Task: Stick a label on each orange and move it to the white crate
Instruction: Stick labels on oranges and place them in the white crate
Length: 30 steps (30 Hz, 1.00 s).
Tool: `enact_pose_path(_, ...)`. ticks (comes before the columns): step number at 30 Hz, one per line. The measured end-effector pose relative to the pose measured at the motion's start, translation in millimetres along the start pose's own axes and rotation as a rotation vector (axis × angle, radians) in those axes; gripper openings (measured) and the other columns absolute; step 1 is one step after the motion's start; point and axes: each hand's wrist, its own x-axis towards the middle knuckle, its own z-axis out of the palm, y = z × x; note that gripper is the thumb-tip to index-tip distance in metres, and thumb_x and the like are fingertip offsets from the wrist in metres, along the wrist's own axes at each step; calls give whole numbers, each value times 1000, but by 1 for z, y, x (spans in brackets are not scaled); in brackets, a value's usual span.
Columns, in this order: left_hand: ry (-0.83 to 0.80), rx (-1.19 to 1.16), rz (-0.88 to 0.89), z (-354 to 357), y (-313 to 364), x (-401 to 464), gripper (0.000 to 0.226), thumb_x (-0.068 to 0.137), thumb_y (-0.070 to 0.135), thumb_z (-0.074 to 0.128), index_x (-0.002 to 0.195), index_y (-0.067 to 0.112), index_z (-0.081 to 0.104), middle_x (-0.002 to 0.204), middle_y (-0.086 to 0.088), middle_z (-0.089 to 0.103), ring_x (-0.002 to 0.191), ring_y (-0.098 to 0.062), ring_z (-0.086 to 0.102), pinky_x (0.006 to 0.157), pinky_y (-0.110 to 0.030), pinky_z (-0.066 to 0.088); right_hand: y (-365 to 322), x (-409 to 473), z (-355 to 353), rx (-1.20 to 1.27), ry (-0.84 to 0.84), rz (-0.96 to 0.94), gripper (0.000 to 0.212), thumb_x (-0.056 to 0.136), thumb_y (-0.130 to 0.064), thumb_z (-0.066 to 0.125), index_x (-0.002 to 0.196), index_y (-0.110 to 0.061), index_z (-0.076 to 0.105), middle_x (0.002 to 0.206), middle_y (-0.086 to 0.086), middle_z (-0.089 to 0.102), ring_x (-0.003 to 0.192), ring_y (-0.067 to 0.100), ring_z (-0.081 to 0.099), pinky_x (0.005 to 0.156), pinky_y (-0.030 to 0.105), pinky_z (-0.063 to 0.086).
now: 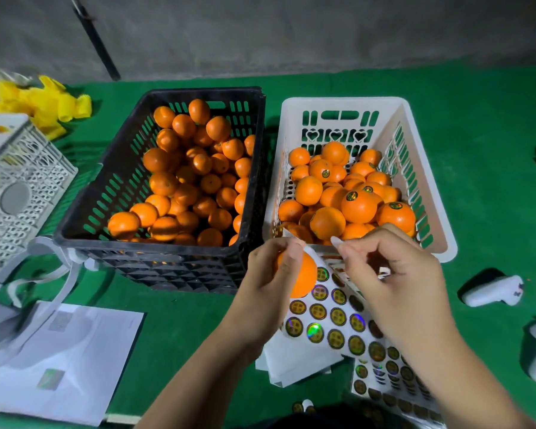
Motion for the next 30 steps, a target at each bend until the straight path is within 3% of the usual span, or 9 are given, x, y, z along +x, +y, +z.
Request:
enact_pose_path(3, -54, -138, -88, 4, -3, 0, 78, 84, 91, 44, 146, 44, 55, 156, -4, 50, 142, -28, 53, 117, -60, 42, 1, -2, 11, -261, 18, -221, 12, 96, -8, 77, 85, -6, 73, 83, 6, 62, 76, 26, 58, 66, 39, 47)
enact_pose_path(8, 11, -176, -93, 6, 1, 1, 54, 90, 77, 45, 127, 46, 70, 148, -9, 56, 133, -27, 62, 113, -55, 49, 4, -7, 13, -171, -230, -249, 5, 100, -10, 68, 97, -10, 72, 93, 3, 60, 83, 22, 57, 69, 40, 49)
enact_pose_path(11, 45, -196, -95, 4, 0, 4, 48, 102, 69, 46, 129, 37, 70, 147, -8, 59, 129, -26, 65, 111, -53, 50, 6, -7, 9, -176, -293, -288, 21, 101, -25, 65, 110, -10, 76, 101, 2, 63, 89, 22, 61, 78, 30, 49)
enact_pose_path(13, 44, -232, -98, 1, 0, 6, 45, 103, 62, 46, 130, 34, 69, 138, -4, 69, 129, -24, 66, 110, -48, 49, 6, -9, 7, -304, -335, -360, 36, 99, -34, 67, 124, -10, 74, 110, 3, 65, 96, 24, 63, 79, 33, 54)
enact_pose_path(16, 51, -254, -84, 1, 2, 6, 45, 96, 70, 52, 124, 40, 71, 132, 3, 72, 129, -20, 65, 111, -46, 48, 5, -15, 9, -396, -345, -337, 54, 99, -45, 63, 144, -14, 61, 126, 2, 59, 111, 25, 61, 82, 38, 58)
enact_pose_path(19, 8, -316, -98, 8, 5, 5, 63, 84, 75, 60, 138, 44, 63, 143, 10, 66, 138, -13, 58, 120, -50, 40, 0, -18, 16, -407, -300, -254, 67, 98, -43, 64, 155, -14, 48, 138, 3, 50, 122, 26, 57, 88, 39, 59)
enact_pose_path(23, -110, -430, -181, 14, 16, 9, 76, 90, 71, 60, 155, 33, 48, 155, 3, 58, 145, -19, 52, 125, -54, 33, 2, -12, 16, -475, -271, -279, 75, 91, -42, 70, 154, -7, 49, 132, 11, 61, 111, 33, 65, 78, 43, 62)
enact_pose_path(26, -192, -471, -242, 19, 24, 13, 78, 95, 71, 57, 162, 36, 38, 166, 5, 42, 154, -17, 39, 129, -52, 24, 6, 2, 7, -443, -325, -254, 83, 87, -48, 74, 156, -11, 47, 133, 9, 61, 102, 27, 67, 69, 40, 62)
enact_pose_path(30, -253, -461, -200, 13, 23, 17, 62, 107, 63, 36, 155, 27, 49, 153, -2, 60, 143, -21, 55, 123, -52, 35, 21, 14, -7, -367, -400, -340, 77, 92, -48, 74, 158, -20, 46, 138, 3, 54, 94, 17, 62, 66, 36, 59)
